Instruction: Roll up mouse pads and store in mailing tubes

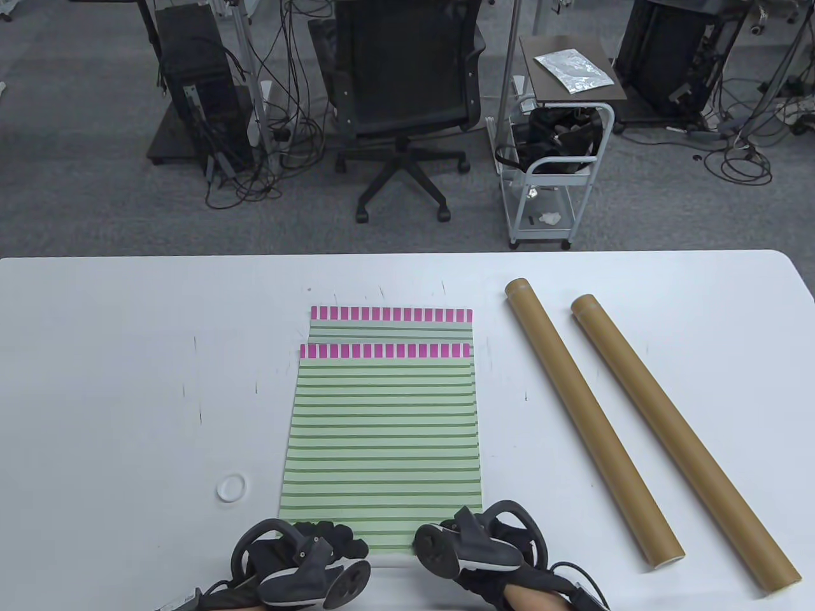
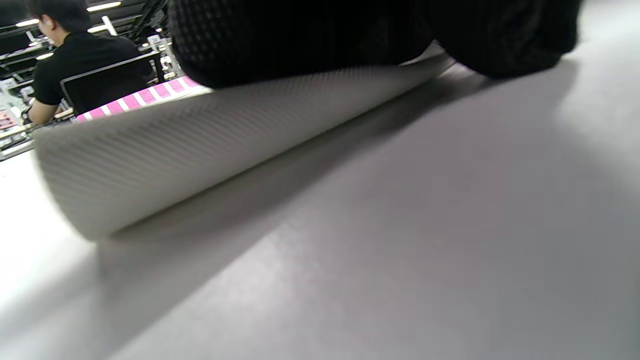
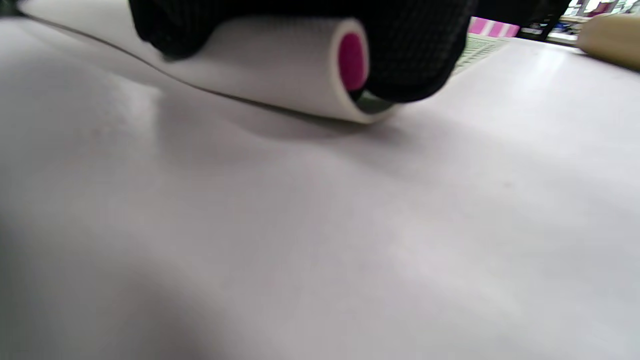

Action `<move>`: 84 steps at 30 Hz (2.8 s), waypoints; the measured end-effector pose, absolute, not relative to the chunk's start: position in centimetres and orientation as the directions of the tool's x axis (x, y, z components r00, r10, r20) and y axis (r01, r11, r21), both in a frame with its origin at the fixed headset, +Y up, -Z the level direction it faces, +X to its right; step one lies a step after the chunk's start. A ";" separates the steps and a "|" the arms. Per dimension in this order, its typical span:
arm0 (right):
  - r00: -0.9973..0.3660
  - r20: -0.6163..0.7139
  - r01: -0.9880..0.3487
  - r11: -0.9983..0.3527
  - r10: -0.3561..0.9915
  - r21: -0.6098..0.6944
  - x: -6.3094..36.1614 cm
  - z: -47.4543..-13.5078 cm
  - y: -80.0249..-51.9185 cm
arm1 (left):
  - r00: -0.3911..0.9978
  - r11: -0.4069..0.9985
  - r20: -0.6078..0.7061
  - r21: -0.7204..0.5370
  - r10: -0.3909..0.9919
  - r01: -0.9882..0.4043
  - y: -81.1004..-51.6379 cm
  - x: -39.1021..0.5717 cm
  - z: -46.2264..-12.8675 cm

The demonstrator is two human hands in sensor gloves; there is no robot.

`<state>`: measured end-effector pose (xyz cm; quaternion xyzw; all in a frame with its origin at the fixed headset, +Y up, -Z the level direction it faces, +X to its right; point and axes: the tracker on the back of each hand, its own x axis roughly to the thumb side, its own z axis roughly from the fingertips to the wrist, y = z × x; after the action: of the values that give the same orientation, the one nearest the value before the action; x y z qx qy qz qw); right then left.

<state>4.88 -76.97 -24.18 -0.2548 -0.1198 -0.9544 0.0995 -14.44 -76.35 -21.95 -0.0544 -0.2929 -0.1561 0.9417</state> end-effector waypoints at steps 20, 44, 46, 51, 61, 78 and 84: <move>-0.708 0.622 0.360 -0.929 -0.333 -0.087 3.4 -21.8 -76.7 | 0.760 0.938 0.576 0.036 -0.301 0.345 -76.4 -14.2 -22.0; -0.773 0.633 0.140 -0.983 -0.035 0.117 4.6 -24.8 -76.1 | 0.875 0.956 0.483 -0.239 -0.035 0.170 -76.2 -16.3 -25.1; -0.773 0.632 0.143 -0.986 -0.058 0.085 4.7 -24.5 -76.2 | 0.875 0.960 0.482 -0.224 -0.042 0.169 -76.3 -16.3 -24.9; -0.791 0.606 0.179 -0.980 -0.089 0.089 4.8 -24.3 -76.7 | 0.872 0.958 0.479 -0.188 -0.104 0.218 -76.7 -16.2 -24.8; -0.796 0.599 0.188 -0.977 -0.090 0.103 4.7 -24.5 -76.8 | 0.776 0.933 0.543 0.039 -0.321 0.359 -76.0 -14.8 -22.1; -0.782 0.615 0.174 -0.983 -0.105 0.052 4.6 -24.7 -76.7 | 0.894 0.975 0.446 -0.179 -0.038 0.131 -76.8 -17.1 -25.5; -0.780 0.623 0.185 -0.971 -0.050 0.154 4.7 -24.9 -76.2 | 0.891 0.971 0.448 -0.175 -0.069 0.163 -76.9 -16.9 -25.5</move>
<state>4.66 -76.15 -24.89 -0.3254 -0.1038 -0.9378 0.0629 -16.87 -76.88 -25.54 -0.1045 -0.2251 -0.0599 0.9669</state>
